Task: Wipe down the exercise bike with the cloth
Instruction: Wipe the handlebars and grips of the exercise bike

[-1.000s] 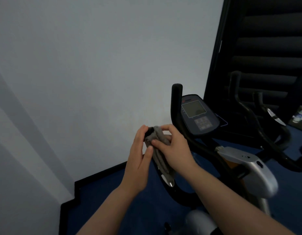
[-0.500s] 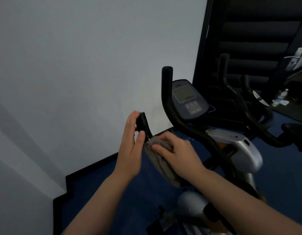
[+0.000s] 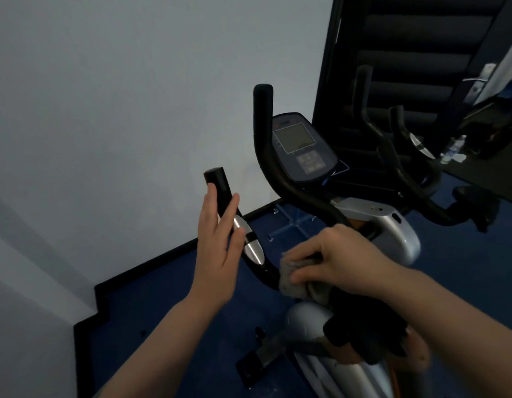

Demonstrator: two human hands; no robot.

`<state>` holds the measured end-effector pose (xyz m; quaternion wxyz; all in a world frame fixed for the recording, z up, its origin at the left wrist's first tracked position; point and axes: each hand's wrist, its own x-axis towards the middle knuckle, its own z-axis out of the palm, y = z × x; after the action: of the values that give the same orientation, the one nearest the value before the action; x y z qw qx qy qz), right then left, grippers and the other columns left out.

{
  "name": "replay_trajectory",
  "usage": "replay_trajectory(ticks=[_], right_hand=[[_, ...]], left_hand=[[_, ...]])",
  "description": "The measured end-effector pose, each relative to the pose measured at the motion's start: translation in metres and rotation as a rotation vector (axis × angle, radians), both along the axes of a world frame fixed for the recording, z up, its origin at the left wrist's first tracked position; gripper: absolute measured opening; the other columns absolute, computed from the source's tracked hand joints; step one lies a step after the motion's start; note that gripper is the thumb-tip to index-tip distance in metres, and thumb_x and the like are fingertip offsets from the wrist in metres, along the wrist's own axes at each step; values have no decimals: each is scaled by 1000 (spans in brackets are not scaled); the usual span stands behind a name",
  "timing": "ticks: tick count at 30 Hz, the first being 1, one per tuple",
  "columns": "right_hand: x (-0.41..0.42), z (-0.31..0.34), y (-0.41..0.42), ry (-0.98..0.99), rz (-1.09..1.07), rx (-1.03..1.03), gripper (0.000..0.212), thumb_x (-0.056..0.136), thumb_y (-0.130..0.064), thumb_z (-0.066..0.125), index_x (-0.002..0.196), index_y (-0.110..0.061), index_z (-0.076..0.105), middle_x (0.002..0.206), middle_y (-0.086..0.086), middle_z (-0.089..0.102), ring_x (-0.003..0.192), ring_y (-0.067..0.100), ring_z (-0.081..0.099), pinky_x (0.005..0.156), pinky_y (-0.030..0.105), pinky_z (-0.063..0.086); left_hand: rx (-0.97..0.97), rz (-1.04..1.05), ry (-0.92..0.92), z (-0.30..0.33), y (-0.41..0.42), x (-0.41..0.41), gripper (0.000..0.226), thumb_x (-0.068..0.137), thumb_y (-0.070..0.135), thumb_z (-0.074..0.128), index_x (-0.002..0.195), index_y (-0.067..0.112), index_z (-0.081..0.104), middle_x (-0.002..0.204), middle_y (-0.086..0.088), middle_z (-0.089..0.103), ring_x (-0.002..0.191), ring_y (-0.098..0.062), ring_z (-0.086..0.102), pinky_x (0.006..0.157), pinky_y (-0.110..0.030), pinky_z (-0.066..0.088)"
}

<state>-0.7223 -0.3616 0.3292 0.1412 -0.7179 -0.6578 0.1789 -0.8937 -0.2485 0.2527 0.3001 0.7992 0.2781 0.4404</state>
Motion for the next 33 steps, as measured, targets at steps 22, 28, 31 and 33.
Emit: replay_trajectory(ticks=[22, 28, 31, 33], right_hand=[[0, -17, 15, 209, 114, 172, 26, 69, -40, 82, 65, -34, 57, 72, -12, 67, 72, 0, 62, 69, 31, 52], [16, -21, 14, 270, 190, 101, 22, 68, -37, 85, 68, -37, 62, 83, -15, 71, 83, -4, 64, 77, 25, 53], [34, -14, 15, 212, 247, 36, 24, 63, -31, 89, 66, -40, 67, 98, -18, 72, 92, -10, 63, 85, 14, 49], [26, -18, 18, 301, 262, 69, 20, 63, -26, 90, 69, -33, 72, 103, -16, 71, 94, -11, 63, 88, 13, 48]], left_hand=[[-101, 106, -52, -6, -14, 11, 50, 105, 25, 29, 154, 25, 16, 162, 17, -3, 147, 0, 2, 116, -14, 6], [-103, 146, -49, -4, -18, 11, 51, 105, 25, 30, 154, 23, 18, 162, 15, 0, 148, -1, 3, 119, -19, 7], [-112, 157, -55, -3, -20, 13, 50, 105, 25, 30, 153, 24, 20, 162, 15, 1, 147, 0, 4, 119, -21, 8], [-125, 166, -78, -4, -22, 15, 48, 105, 24, 30, 152, 26, 22, 162, 15, 2, 147, 1, 5, 118, -17, 9]])
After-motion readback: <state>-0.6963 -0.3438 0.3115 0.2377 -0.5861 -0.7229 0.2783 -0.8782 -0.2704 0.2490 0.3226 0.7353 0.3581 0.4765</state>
